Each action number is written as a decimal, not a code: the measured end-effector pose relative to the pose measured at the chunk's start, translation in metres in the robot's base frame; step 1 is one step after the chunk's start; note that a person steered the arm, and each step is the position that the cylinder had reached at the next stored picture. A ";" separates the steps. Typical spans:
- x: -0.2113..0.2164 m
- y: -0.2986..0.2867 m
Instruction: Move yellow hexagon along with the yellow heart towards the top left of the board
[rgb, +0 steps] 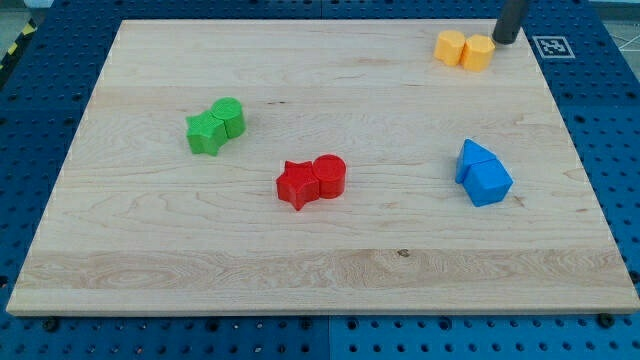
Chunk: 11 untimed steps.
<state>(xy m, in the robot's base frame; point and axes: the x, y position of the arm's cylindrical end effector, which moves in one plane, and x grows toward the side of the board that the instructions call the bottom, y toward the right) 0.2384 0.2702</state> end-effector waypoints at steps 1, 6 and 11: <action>0.002 0.006; 0.046 -0.024; 0.074 -0.028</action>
<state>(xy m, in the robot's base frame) 0.3123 0.2419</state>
